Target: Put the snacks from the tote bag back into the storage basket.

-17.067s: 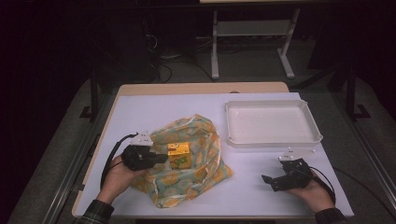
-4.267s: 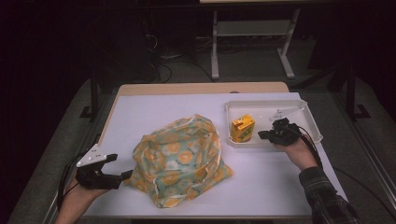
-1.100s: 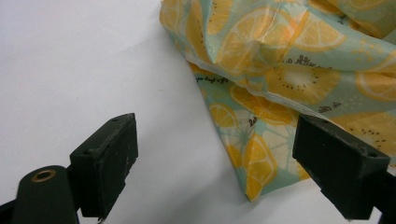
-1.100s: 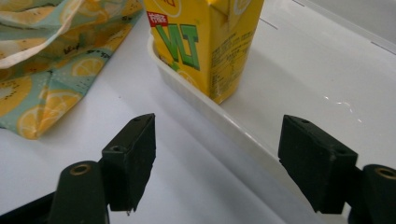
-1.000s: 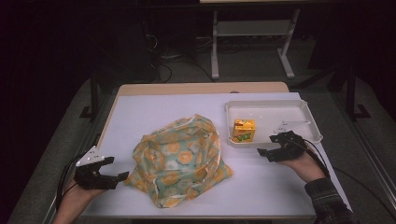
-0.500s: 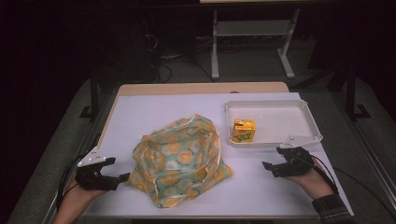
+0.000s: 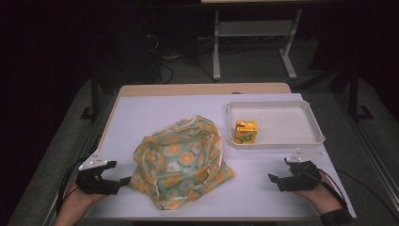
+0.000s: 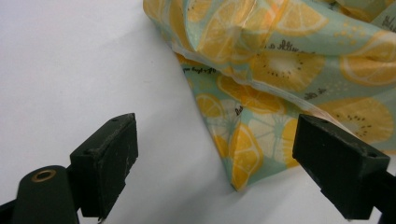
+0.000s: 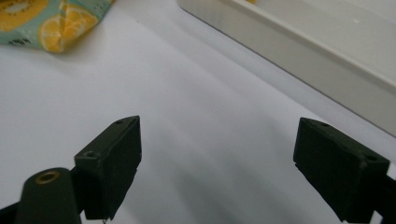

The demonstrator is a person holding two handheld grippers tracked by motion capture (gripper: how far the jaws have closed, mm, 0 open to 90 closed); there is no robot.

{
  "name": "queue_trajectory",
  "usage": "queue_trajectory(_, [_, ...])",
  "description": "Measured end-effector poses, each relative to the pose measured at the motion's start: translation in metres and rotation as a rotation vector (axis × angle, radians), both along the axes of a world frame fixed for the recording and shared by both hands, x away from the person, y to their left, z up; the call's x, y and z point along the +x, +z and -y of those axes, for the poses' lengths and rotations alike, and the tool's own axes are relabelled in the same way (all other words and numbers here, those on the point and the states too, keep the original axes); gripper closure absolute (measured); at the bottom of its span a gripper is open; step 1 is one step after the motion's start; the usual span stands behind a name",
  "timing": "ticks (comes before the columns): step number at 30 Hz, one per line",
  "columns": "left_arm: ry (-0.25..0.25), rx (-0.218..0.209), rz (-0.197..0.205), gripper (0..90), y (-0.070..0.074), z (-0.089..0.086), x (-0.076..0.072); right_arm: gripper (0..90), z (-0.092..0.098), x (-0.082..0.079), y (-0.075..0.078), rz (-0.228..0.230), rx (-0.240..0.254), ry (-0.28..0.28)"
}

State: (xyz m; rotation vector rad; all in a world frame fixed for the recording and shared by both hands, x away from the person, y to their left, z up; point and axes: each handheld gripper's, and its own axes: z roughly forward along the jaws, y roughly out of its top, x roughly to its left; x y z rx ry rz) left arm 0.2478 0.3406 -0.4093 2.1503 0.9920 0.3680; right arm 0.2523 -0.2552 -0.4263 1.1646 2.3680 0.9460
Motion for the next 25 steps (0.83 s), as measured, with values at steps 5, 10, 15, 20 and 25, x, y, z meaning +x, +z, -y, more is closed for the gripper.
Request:
queue_trajectory(5, [-0.004, 0.002, -0.013, 13.7, -0.0022, -0.0009, -0.0018, 14.2, 0.0009, -0.0012, -0.0027, -0.008, -0.009, -0.014])
queue_trajectory(10, [-0.006, 0.008, -0.022, 13.7, -0.0045, -0.0011, -0.0024, 13.8, 0.0013, -0.0005, -0.0068, -0.014, -0.020, -0.012])
queue_trajectory(15, [-0.003, 0.018, -0.022, 14.2, -0.0048, -0.0007, -0.0012, 13.6, 0.0025, -0.0013, -0.0079, -0.014, -0.026, -0.008])
queue_trajectory(20, [-0.005, 0.036, -0.020, 14.5, -0.0053, 0.0005, -0.0001, 13.5, 0.0033, -0.0022, -0.0082, -0.011, -0.026, -0.018])
queue_trajectory(25, [0.000, 0.029, -0.021, 14.5, -0.0052, 0.0011, 0.0003, 13.1, 0.0034, -0.0024, -0.0080, -0.006, -0.026, -0.019])
